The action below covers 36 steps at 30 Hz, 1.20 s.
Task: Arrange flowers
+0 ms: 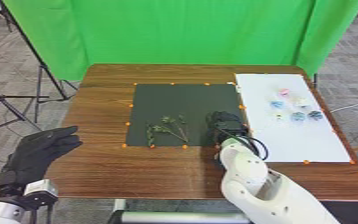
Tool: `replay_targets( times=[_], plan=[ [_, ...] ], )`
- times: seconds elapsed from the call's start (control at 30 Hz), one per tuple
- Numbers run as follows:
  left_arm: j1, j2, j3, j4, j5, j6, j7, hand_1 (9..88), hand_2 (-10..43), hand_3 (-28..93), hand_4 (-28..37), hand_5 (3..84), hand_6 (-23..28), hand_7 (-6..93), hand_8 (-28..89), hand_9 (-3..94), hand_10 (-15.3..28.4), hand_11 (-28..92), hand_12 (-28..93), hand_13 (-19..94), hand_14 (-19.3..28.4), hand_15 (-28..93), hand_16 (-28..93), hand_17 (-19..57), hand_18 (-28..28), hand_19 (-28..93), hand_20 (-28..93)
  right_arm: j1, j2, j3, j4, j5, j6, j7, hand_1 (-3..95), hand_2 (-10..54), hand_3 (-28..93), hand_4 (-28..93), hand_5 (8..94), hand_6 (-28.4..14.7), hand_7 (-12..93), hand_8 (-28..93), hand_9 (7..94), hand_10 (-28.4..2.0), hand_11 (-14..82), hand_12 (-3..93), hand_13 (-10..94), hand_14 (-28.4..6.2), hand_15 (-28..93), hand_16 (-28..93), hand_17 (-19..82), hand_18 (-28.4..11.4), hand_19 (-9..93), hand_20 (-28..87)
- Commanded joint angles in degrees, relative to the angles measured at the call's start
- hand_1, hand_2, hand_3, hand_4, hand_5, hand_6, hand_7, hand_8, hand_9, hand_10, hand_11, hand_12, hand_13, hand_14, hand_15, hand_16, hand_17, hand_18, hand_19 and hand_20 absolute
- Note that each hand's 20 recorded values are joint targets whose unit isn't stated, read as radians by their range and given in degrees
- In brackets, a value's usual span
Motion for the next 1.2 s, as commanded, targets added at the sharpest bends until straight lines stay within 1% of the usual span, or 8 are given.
replay_targets(
  times=[0.03, 0.2, 0.3, 0.33, 0.8, 1.0, 1.03, 1.2],
  plan=[
    [1.51, -0.48, -0.89, -0.4, 0.21, -0.47, -0.57, 30.9, 4.7, 79, -14.8, 54.2, 15.9, 14.6, -9, 44.7, 22.5, 43, 11, 30, 26.8, 64, -13, -9.0, 20.5, 59, 14, -0.34, 0.39, -1.57, -0.37, -2.1, 0.85, 2.04, 43.4, -9.5, 75, -24, 81.2, -5.7, 31, 19, 77.4, -18.0, 56.4, 27.5, 80, -11.4, 76, 25, 42, -23.9, 93, -13],
    [1.64, -0.55, -0.63, -0.44, 0.2, -0.54, -0.73, 31.1, 4.8, 79, -14.8, 54.2, 15.9, 14.6, -9, 44.7, 22.5, 43, 11, 30, 26.8, 64, -13, -9.0, 20.6, 59, 14, 0.07, 0.36, -1.23, -0.23, -1.55, 0.14, 2.59, 39.5, -9.4, 76, -24, 78.5, -7.0, 32, 14, 74.4, -19.5, 57.9, 26.9, 78, -12.6, 77, 25, 42, -24.7, 93, -17],
    [1.79, -0.55, -0.69, -0.56, 0.15, -0.32, -0.61, 31.2, 4.9, 79, -14.7, 54.2, 15.9, 14.6, -9, 44.6, 22.5, 43, 11, 30, 26.8, 64, -13, -9.0, 20.7, 59, 15, 0.19, 0.55, -1.21, -0.46, -1.63, 0.39, 2.7, 35.6, -7.6, 77, -22, 77.0, -7.9, 35, -6, 72.0, -20.8, 58.3, 26.1, 76, -13.5, 78, 24, 42, -25.4, 93, -20],
    [1.76, -0.61, -0.74, -0.57, 0.23, -0.36, -0.83, 31.2, 4.9, 79, -14.7, 54.2, 15.9, 14.6, -9, 44.6, 22.5, 43, 11, 30, 26.8, 64, -13, -9.0, 20.6, 59, 15, 0.12, 0.59, -0.99, -0.58, -1.72, 0.06, 2.76, 34.9, -7.4, 77, -22, 76.5, -8.2, 35, -7, 71.4, -21.1, 58.4, 26.2, 76, -13.7, 78, 24, 41, -25.6, 93, -20],
    [3.88, -1.87, -2.63, -1.27, 0.07, -0.16, -0.86, 31.2, 4.7, 79, -14.3, 54.2, 15.9, 14.6, -9, 44.7, 22.5, 43, 11, 30, 26.7, 64, -13, -9.0, 20.5, 59, 14, -1.4, 1.12, 1.52, -7.15, 2.4, -5.58, 3.18, 30.0, -5.1, 73, -21, 72.8, -12.0, 35, -8, 66.9, -24.4, 58.8, 25.8, 73, -16.3, 79, 23, 41, -27.8, 93, -20],
    [2.9, -1.23, -1.63, -0.99, 0.08, 0.1, -0.96, 31.2, 4.8, 79, -14.5, 54.2, 15.9, 14.6, -9, 44.7, 22.5, 43, 11, 30, 26.7, 64, -13, -9.0, 20.6, 59, 14, -1.2, 1.24, 1.47, -7.29, 1.47, -4.49, 2.68, 29.9, -4.1, 72, -21, 73.6, -12.2, 34, -8, 67.5, -24.6, 58.0, 25.5, 74, -16.4, 79, 23, 41, -27.9, 93, -21],
    [3.25, -0.98, -1.46, -1.1, -0.16, 0.56, -0.44, 31.2, 4.7, 79, -14.5, 54.2, 15.9, 14.6, -9, 44.7, 22.5, 43, 11, 30, 26.7, 64, -13, -9.0, 20.6, 59, 14, -1.45, 1.53, 1.7, -7.7, 1.53, -4.35, 2.55, 29.1, -3.5, 72, -21, 73.6, -12.7, 32, -8, 67.1, -25.1, 56.9, 25.4, 74, -16.5, 79, 23, 41, -28.1, 92, -21],
    [3.43, -0.96, -1.22, -1.07, -0.29, 1.13, 0.23, 31.2, 4.8, 79, -14.6, 54.2, 15.9, 14.5, -9, 44.8, 22.6, 43, 11, 30, 26.8, 64, -13, -9.0, 20.6, 59, 14, -3.16, 4.09, 4.12, -10.07, 0.78, -1.72, 0.84, 26.9, -1.3, 73, -20, 68.9, -16.4, 20, -5, 61.8, -28.1, 50.5, 23.9, 68, -19.3, 79, 21, 39, -28.4, 89, -24]
  ],
)
